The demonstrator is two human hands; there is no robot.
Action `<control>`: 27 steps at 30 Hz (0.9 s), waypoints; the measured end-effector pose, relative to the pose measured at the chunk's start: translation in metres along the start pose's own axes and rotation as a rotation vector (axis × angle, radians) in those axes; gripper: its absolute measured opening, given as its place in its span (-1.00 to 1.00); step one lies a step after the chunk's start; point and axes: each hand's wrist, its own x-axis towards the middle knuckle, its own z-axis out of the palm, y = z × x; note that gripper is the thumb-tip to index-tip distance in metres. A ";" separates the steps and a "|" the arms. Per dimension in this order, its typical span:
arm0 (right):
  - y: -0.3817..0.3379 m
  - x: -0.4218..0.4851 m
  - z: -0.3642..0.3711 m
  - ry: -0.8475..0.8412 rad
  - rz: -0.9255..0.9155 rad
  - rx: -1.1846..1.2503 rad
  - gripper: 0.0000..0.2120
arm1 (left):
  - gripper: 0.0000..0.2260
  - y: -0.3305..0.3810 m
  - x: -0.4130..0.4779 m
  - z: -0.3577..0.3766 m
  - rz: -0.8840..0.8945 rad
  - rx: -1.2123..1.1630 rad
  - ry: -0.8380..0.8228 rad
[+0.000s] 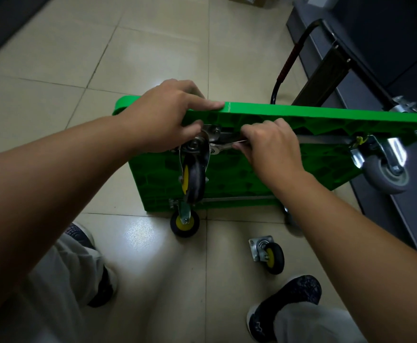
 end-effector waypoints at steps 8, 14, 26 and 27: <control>-0.004 -0.029 0.036 0.093 0.312 0.232 -0.74 | -0.50 0.003 -0.003 -0.001 -0.011 0.034 -0.013; -0.052 -0.052 0.087 -0.112 0.850 1.204 -0.85 | -0.51 0.002 -0.001 -0.001 -0.015 0.044 -0.002; -0.032 -0.088 0.070 -0.569 0.773 0.922 -0.69 | -0.54 0.001 0.000 -0.003 -0.007 -0.018 -0.008; -0.013 -0.086 0.061 -0.743 0.543 0.536 -0.69 | -0.55 0.001 0.000 -0.003 -0.003 -0.023 -0.005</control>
